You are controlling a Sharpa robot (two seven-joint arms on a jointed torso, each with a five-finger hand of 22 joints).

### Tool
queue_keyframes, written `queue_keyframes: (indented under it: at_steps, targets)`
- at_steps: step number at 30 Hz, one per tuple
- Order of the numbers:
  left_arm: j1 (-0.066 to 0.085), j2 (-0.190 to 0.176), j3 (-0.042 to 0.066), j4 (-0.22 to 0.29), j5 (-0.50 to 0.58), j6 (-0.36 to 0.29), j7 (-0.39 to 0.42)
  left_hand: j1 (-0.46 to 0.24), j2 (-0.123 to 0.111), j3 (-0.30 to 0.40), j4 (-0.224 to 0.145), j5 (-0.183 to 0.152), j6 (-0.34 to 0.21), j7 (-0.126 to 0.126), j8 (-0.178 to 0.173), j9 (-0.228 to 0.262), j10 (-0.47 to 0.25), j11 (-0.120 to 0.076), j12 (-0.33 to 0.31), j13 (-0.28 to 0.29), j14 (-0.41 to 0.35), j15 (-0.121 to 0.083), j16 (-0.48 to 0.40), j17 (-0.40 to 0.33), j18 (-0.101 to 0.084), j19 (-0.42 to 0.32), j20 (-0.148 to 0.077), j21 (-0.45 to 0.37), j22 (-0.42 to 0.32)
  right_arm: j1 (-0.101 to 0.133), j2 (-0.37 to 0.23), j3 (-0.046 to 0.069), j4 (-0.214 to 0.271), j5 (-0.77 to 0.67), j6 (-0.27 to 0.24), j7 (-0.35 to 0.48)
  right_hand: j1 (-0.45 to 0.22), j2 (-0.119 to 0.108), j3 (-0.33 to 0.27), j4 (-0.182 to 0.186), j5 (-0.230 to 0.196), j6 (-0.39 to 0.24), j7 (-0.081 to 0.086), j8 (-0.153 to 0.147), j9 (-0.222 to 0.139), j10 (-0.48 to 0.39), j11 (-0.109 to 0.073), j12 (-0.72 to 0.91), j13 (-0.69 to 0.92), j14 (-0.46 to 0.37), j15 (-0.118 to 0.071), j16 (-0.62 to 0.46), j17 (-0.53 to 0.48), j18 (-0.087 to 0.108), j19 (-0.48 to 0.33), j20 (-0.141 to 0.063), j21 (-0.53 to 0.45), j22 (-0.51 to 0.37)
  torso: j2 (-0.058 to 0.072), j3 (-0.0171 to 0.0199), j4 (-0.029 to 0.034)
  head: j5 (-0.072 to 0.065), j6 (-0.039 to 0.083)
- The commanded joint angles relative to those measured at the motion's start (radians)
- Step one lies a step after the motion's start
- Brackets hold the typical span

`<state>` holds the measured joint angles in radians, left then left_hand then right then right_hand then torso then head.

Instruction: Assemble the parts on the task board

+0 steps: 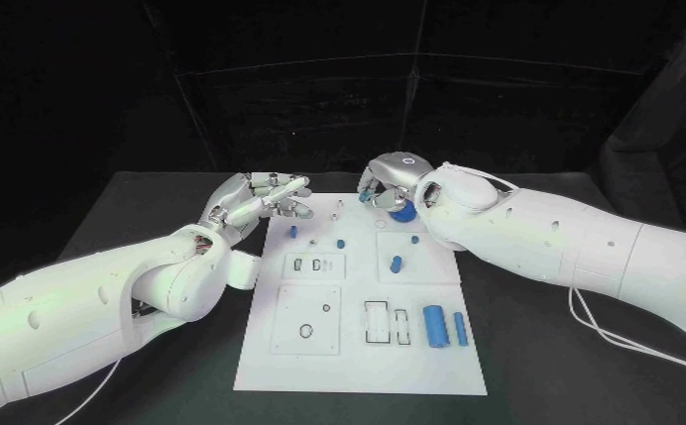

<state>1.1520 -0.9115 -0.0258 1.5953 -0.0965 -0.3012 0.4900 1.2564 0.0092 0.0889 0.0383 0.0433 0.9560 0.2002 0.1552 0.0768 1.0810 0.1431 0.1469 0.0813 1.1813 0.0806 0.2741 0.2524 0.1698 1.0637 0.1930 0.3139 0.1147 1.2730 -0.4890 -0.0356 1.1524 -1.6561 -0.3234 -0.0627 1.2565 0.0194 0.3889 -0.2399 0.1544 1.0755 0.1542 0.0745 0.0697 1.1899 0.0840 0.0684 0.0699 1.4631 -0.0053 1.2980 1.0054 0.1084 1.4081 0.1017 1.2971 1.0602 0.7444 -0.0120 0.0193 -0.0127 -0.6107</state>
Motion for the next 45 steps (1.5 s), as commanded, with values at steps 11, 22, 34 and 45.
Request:
queue_keyframes:
  at_steps: [11,22,34,45]
  targets:
    - [0.009,-0.009,0.001,0.016,-0.006,0.011,0.004,0.011,0.003,0.001,-0.008,0.006,0.001,0.005,-0.007,-0.002,-0.004,0.002,-0.006,-0.001,0.003,0.005,-0.007,0.002,0.013,0.004,-0.001,-0.008,-0.001,0.01,0.071,0.001,-0.065,0.01,-0.044,0.006,-0.005,-0.004,0.007,0.004,-0.008,0.007,0.001,-0.002,0.001,0.006,0.001,0.0,-0.001,0.023,0.002,0.005,0.0,-0.015,-0.003,-0.003,0.006,0.002,0.023,-0.0042,0.0045,-0.005,0.01]
    - [0.016,-0.012,0.001,0.021,-0.006,0.011,0.004,0.011,0.003,0.001,-0.008,0.006,0.001,0.005,-0.007,-0.002,-0.004,0.002,-0.006,-0.001,0.003,0.005,-0.007,0.002,0.013,0.004,-0.001,-0.008,-0.001,0.012,0.101,0.001,-0.087,0.01,-0.017,0.016,-0.006,-0.004,0.008,0.005,-0.009,0.007,0.001,-0.003,0.001,0.006,0.001,0.0,-0.001,0.023,0.002,0.006,0.001,-0.015,-0.003,-0.003,0.006,0.003,0.034,-0.0061,0.008,-0.006,0.012]
    - [0.02,-0.011,0.001,0.019,-0.006,0.012,0.002,0.011,0.003,0.001,-0.008,0.006,0.001,0.005,-0.007,-0.002,-0.004,0.002,-0.006,-0.001,0.003,0.005,-0.007,0.002,0.013,0.004,-0.001,-0.008,-0.001,0.012,0.123,0.0,-0.104,0.005,0.004,0.02,-0.007,-0.005,0.009,0.006,-0.009,0.007,0.001,-0.003,0.001,0.006,0.001,0.0,-0.001,0.023,0.002,0.006,0.001,-0.015,-0.003,-0.003,0.006,0.002,0.032,-0.0059,0.0088,0.0,0.007]
    - [0.022,-0.01,0.001,0.016,-0.006,0.013,0.001,0.013,0.004,0.002,-0.011,0.006,0.002,0.005,-0.007,-0.002,-0.002,0.002,-0.007,-0.001,0.002,0.005,-0.009,0.005,0.013,0.004,-0.001,-0.009,-0.002,0.012,0.135,0.0,-0.114,-0.001,0.051,0.015,-0.013,-0.011,0.01,0.012,-0.012,0.006,0.002,-0.005,0.0,0.004,0.001,-0.002,-0.002,0.022,0.002,0.006,-0.001,-0.015,-0.005,-0.003,0.006,0.001,0.032,-0.0066,0.0067,0.001,0.003]
